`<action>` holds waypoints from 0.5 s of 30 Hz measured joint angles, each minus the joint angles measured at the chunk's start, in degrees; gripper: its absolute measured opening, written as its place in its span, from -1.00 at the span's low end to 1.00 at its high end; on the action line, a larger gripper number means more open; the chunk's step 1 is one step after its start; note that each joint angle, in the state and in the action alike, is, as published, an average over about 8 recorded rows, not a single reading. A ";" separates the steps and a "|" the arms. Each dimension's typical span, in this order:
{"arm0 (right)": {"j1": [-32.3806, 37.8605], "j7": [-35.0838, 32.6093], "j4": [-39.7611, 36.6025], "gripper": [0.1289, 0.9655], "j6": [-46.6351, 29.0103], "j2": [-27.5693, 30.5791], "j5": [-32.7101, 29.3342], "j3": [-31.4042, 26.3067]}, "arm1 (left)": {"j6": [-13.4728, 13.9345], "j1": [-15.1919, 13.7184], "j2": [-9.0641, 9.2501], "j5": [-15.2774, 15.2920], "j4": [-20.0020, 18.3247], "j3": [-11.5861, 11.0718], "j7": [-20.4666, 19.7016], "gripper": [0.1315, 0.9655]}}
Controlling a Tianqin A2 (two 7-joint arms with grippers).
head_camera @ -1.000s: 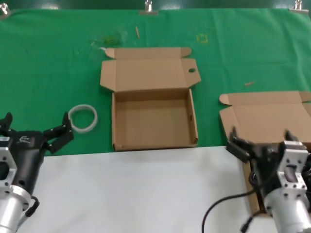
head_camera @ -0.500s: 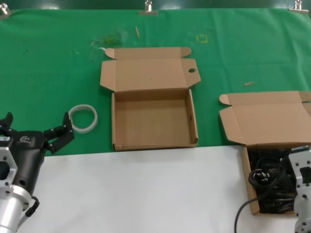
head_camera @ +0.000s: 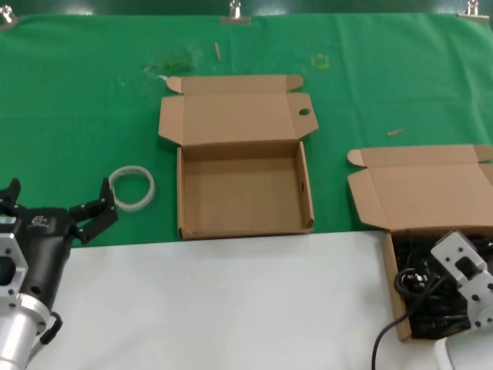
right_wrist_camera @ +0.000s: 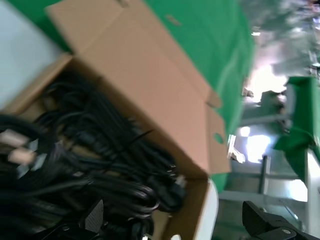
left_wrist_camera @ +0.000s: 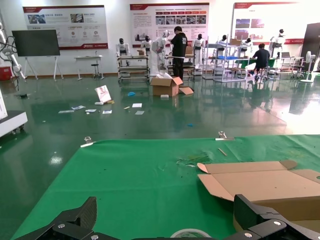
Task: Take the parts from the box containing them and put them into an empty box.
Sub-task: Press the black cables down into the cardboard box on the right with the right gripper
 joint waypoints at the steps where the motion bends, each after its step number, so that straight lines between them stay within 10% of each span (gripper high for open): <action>1: 0.24 -2.63 0.20 1.00 0.64 0.00 1.31 0.28 | 0.00 0.00 0.00 0.00 0.00 0.00 0.00 1.00; 15: 0.89 -39.90 6.78 1.00 4.38 -0.71 7.57 14.11 | 0.00 0.00 0.00 0.00 0.00 0.00 0.00 1.00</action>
